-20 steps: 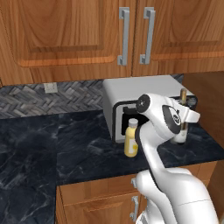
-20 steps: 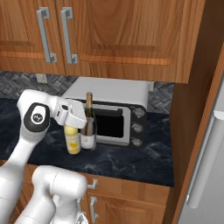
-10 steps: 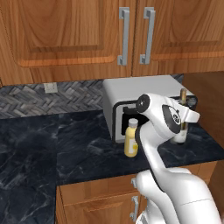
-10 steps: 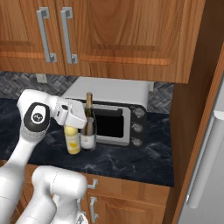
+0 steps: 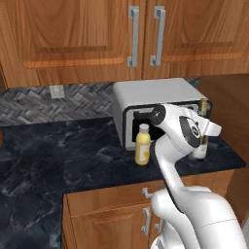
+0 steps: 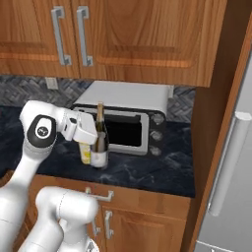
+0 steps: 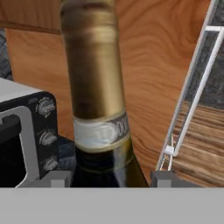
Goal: There is a wine glass and glass cup on the dining counter. Place the wine bottle next to the wine glass and the juice bottle next to the glass cup.
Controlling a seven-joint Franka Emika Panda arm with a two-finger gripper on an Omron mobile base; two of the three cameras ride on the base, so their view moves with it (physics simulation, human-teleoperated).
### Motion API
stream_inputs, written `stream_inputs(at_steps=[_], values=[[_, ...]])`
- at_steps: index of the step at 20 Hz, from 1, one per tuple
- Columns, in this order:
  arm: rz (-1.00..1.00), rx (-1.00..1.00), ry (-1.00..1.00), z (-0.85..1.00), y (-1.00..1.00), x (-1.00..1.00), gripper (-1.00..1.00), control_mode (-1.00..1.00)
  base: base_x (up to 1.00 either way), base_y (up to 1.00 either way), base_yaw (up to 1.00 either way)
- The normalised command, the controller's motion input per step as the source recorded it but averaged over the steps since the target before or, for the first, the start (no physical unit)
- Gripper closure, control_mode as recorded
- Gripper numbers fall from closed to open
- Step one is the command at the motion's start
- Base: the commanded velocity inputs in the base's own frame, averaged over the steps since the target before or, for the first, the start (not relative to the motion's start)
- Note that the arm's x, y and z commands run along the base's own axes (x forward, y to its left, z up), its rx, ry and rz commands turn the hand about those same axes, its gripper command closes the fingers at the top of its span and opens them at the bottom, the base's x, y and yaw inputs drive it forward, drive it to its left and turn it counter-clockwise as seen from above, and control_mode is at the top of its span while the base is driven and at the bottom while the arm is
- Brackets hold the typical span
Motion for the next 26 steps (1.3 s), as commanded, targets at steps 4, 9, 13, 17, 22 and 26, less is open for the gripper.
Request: stream_inputs(at_steps=[4,9,13,17,22,26], values=[[0.00,0.00,0.00,0.00,0.00,0.00,1.00,1.00,-0.67,-0.01,0.00],[0.00,0.00,0.00,0.00,0.00,0.00,1.00,1.00,-0.09,0.02,-0.77],[0.00,0.00,0.00,0.00,0.00,0.00,1.00,1.00,0.00,0.03,-0.98],[0.00,0.00,0.00,0.00,0.00,0.00,1.00,1.00,0.00,0.01,-0.97],[0.00,0.00,0.00,0.00,0.00,0.00,1.00,1.00,0.00,0.00,-0.97],[0.00,0.00,0.00,0.00,0.00,0.00,1.00,1.00,0.00,0.00,-0.95]])
